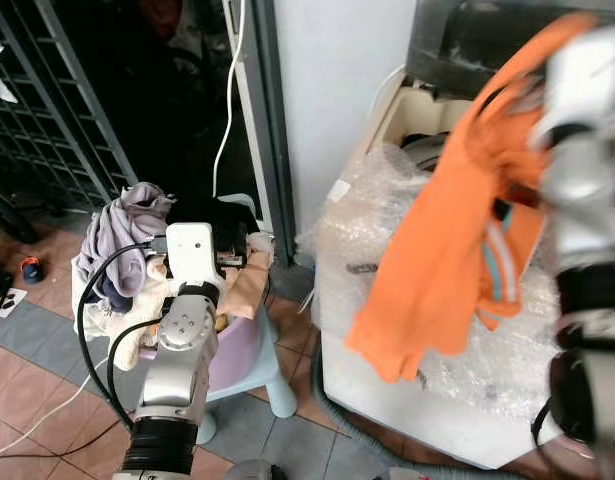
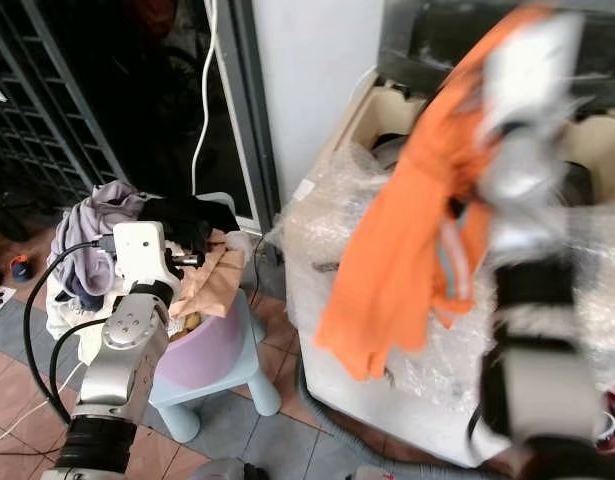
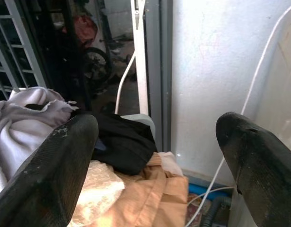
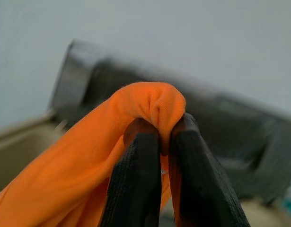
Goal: Clothes washing
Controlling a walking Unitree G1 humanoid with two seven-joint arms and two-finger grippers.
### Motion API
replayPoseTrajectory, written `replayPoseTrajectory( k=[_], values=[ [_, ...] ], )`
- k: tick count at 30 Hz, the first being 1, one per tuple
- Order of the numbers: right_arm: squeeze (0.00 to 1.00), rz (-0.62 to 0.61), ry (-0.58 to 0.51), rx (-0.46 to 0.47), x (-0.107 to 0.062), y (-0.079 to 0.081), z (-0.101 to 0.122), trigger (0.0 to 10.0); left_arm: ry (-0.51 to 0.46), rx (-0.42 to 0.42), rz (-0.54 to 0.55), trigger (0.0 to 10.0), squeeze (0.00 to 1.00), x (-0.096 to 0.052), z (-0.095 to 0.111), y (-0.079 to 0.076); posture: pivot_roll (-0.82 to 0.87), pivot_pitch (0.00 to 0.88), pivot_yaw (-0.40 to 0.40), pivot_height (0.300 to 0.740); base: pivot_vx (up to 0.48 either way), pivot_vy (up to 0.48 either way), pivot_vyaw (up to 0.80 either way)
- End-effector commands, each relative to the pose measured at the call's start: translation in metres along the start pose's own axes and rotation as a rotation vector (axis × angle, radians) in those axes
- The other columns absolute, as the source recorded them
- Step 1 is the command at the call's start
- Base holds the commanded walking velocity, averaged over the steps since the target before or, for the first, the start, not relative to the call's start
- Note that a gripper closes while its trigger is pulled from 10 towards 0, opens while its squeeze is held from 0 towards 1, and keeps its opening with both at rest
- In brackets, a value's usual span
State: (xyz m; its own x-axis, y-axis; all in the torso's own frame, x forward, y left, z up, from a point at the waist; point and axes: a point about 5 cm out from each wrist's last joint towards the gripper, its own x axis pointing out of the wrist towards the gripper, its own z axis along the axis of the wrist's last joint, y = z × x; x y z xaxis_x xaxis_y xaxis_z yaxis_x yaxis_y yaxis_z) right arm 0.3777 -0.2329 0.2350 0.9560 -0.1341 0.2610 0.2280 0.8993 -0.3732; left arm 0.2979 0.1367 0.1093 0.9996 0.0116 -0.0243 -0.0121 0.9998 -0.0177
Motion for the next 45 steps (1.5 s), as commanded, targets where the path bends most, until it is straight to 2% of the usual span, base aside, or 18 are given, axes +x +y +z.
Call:
replayPoseTrajectory(
  k=[1,7,9,10,12,16,23,26,30,36,37,38,39,40,41,43,44,45],
  values=[
    [0.00,0.054,0.012,0.018,-0.001,0.008,0.003,10.0,0.009,0.017,0.003,10.0,0.00,0.001,0.000,0.004,-0.05,0.000,0.089,0.740,0.000,0.000,0.00],
    [0.00,0.206,0.177,0.032,-0.013,0.028,-0.023,10.0,0.012,0.020,0.003,10.0,0.00,0.001,-0.001,0.003,-0.05,0.000,0.082,0.740,0.000,0.000,0.00],
    [0.00,0.267,0.165,0.080,-0.018,0.031,-0.021,10.0,0.011,0.018,0.000,10.0,0.00,0.001,-0.001,0.003,-0.05,0.000,0.079,0.740,0.000,0.000,0.00],
    [0.93,0.273,0.146,0.072,-0.019,0.030,-0.019,10.0,0.011,0.017,-0.001,10.0,0.00,0.001,-0.001,0.003,-0.05,0.000,0.077,0.740,0.000,0.000,0.00],
    [1.00,0.314,0.081,0.069,-0.026,0.028,-0.014,10.0,0.014,0.017,0.001,10.0,0.00,-0.001,-0.001,0.003,-0.05,0.000,0.075,0.740,0.000,0.000,0.00],
    [1.00,0.432,0.061,0.108,-0.042,0.020,-0.017,10.0,0.022,0.013,0.004,10.0,0.00,-0.001,-0.003,0.004,-0.05,0.000,0.076,0.740,0.000,0.000,0.00],
    [1.00,0.417,0.046,0.037,-0.038,-0.020,-0.016,10.0,0.033,0.014,-0.019,10.0,0.00,0.000,-0.004,0.002,-0.07,0.000,0.087,0.740,0.000,0.000,0.00],
    [1.00,0.471,0.054,0.048,-0.042,-0.016,-0.016,10.0,0.034,0.014,-0.019,10.0,0.00,-0.001,-0.004,0.002,-0.07,0.000,0.087,0.740,0.000,0.000,0.00],
    [1.00,0.644,0.078,0.143,-0.048,-0.015,-0.013,10.0,0.033,0.016,-0.006,10.0,0.00,-0.002,-0.004,0.004,-0.06,0.000,0.083,0.740,0.000,0.000,0.00],
    [0.98,0.914,0.051,0.114,-0.068,-0.017,-0.007,10.0,0.036,0.018,-0.012,10.0,0.00,-0.002,-0.005,0.005,-0.07,0.000,0.086,0.740,0.000,0.000,0.00],
    [0.81,0.958,0.065,0.097,-0.074,-0.015,-0.010,10.0,0.036,0.018,-0.013,10.0,0.00,-0.002,-0.005,0.005,-0.07,0.000,0.086,0.740,0.000,0.000,0.00],
    [0.81,0.958,0.065,0.097,-0.074,-0.015,-0.010,10.0,0.036,0.018,-0.013,10.0,0.00,-0.002,-0.005,0.005,-0.07,0.000,0.086,0.740,0.000,0.000,0.00],
    [0.31,0.998,0.081,0.049,-0.079,-0.012,-0.015,10.0,0.037,0.019,-0.015,10.0,0.00,-0.003,-0.005,0.005,-0.06,0.000,0.089,0.740,0.000,0.000,0.00],
    [0.03,1.010,0.097,-0.011,-0.082,-0.010,-0.021,10.0,0.037,0.020,-0.016,10.0,0.00,-0.003,-0.005,0.005,-0.06,0.000,0.091,0.740,0.000,0.000,0.00],
    [0.00,1.017,0.108,-0.060,-0.084,-0.008,-0.026,10.0,0.038,0.021,-0.017,10.0,0.00,-0.003,-0.005,0.005,-0.06,0.000,0.091,0.740,0.000,0.000,0.00],
    [0.00,1.051,0.149,-0.220,-0.092,-0.003,-0.042,0.0,0.038,0.022,-0.019,10.0,0.00,-0.003,-0.005,0.004,-0.06,0.000,0.092,0.740,0.000,0.000,0.00],
    [0.00,1.096,0.176,-0.318,-0.100,0.000,-0.053,0.0,0.038,0.023,-0.020,10.0,0.00,-0.004,-0.005,0.004,-0.06,0.000,0.091,0.740,0.000,0.000,0.00],
    [0.00,1.106,0.186,-0.336,-0.103,0.001,-0.058,0.0,0.039,0.023,-0.021,10.0,0.00,-0.004,-0.005,0.004,-0.06,0.000,0.091,0.740,0.000,0.000,0.00]
  ],
)
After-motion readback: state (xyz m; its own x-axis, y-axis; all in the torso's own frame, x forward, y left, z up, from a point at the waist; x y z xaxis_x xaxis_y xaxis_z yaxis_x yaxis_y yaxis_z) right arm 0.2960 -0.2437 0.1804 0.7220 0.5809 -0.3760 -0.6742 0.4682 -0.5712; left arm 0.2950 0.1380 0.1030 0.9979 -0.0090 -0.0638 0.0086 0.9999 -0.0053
